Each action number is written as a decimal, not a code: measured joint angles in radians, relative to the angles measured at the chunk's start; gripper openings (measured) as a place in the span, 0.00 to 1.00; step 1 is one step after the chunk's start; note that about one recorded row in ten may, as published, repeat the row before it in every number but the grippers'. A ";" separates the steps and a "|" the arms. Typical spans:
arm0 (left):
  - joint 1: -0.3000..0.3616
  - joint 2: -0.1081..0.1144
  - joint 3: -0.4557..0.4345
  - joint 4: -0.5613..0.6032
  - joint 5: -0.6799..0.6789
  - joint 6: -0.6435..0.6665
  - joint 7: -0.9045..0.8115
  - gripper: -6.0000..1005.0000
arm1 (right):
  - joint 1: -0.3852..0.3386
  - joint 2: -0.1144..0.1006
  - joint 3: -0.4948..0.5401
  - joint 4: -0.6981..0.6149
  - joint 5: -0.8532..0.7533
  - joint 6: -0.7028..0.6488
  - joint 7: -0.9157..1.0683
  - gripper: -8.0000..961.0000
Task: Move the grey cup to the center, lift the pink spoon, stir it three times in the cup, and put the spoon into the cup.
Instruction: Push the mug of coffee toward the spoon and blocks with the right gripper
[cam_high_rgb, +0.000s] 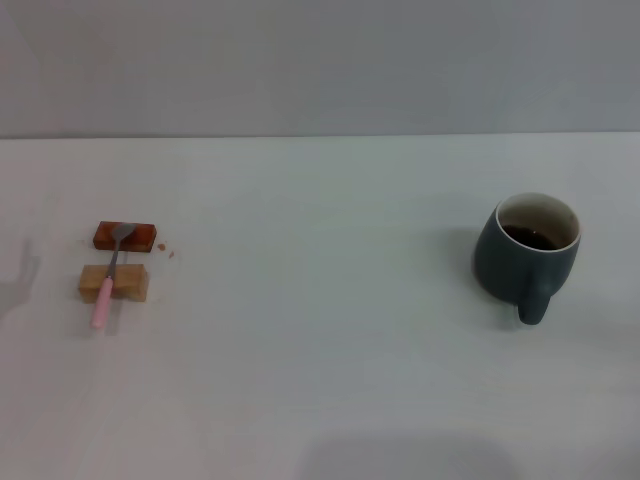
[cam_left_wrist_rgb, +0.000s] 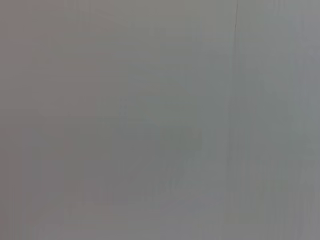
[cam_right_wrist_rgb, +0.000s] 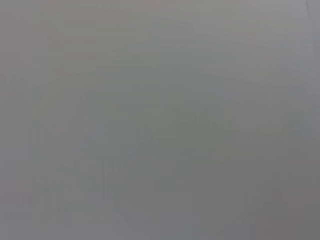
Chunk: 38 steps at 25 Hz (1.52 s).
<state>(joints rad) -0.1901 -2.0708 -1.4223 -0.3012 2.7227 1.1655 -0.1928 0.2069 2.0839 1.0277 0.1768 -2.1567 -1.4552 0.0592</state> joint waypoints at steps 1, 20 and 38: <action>0.001 -0.001 0.001 0.002 0.000 0.000 0.000 0.80 | -0.001 0.000 0.000 0.000 0.000 0.000 0.000 0.01; -0.002 -0.003 0.007 0.019 0.002 -0.009 -0.003 0.81 | 0.074 -0.005 0.000 -0.064 0.000 0.196 0.030 0.01; -0.012 -0.003 0.018 0.014 0.002 -0.017 -0.005 0.80 | 0.294 -0.005 -0.001 -0.101 -0.011 0.577 0.019 0.01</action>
<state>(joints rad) -0.2025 -2.0740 -1.4047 -0.2868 2.7243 1.1488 -0.1976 0.5012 2.0785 1.0263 0.0763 -2.1674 -0.8780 0.0787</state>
